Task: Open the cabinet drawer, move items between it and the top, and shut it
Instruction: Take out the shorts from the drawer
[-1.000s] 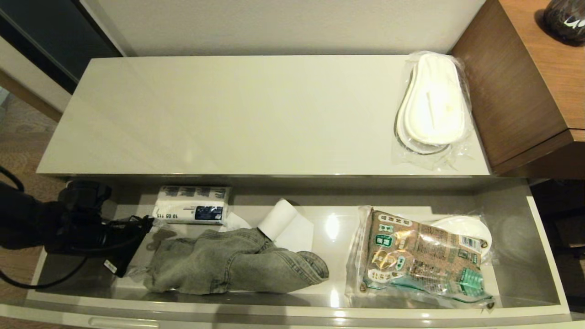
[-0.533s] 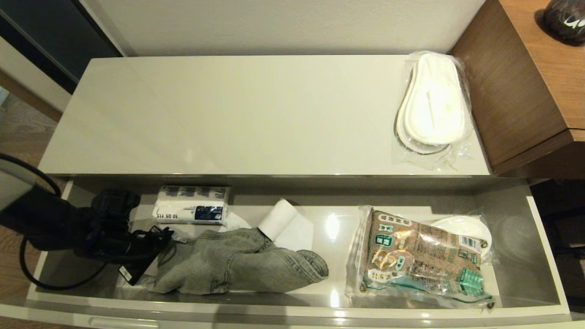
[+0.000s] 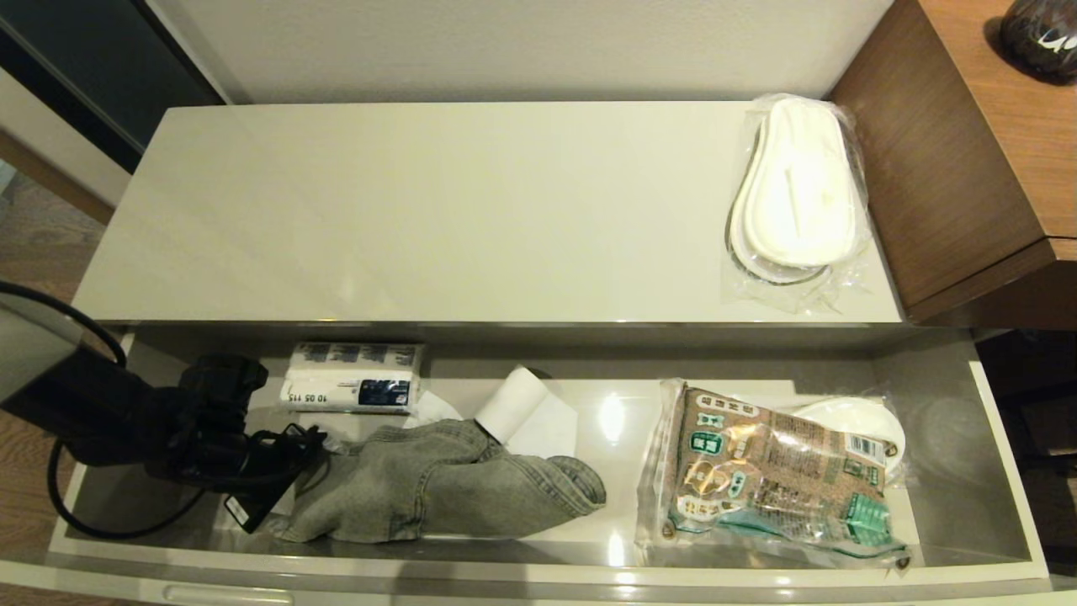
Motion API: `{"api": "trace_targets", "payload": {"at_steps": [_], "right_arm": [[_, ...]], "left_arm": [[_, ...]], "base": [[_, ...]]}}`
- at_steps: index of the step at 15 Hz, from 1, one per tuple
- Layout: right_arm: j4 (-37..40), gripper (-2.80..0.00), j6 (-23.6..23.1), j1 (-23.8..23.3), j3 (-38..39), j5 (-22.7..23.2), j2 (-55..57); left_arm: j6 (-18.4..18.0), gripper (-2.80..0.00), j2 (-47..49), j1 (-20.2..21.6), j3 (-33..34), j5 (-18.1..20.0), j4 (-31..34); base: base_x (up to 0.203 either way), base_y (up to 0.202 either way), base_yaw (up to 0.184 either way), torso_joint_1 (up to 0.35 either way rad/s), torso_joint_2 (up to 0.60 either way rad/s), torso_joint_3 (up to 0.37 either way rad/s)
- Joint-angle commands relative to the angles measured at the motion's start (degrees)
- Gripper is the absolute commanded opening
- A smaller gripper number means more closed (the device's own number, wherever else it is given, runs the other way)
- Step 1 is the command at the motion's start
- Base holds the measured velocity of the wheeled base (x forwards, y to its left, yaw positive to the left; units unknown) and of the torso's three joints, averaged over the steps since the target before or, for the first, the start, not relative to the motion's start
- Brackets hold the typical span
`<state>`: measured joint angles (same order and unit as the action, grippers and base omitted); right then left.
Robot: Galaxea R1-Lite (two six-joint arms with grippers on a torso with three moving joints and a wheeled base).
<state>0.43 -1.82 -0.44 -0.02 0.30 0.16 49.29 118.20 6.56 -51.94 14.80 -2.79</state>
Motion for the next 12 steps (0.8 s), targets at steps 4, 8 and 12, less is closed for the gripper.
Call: {"api": "trace_targets", "payload": {"at_steps": [4, 8, 12], "right_arm": [[-0.1, -2.80, 0.0, 0.0, 0.0, 0.1, 0.0], [-0.1, -2.80, -0.1, 0.0, 0.0, 0.1, 0.1], [-0.1, -2.80, -0.2, 0.0, 0.0, 0.1, 0.0]], "left_arm": [[-2.5, 0.00, 2.1, -1.8, 3.4, -0.3, 0.6], [-3.1, 0.00, 2.1, -2.7, 3.9, -1.6, 0.9], [-3.8, 0.00, 2.6, -3.4, 4.6, -3.0, 0.8]], "base": [[0.000, 0.000, 0.000, 0.000, 0.00, 0.000], [0.000, 0.000, 0.000, 0.000, 0.00, 0.000], [0.000, 0.000, 0.000, 0.000, 0.00, 0.000]]}}
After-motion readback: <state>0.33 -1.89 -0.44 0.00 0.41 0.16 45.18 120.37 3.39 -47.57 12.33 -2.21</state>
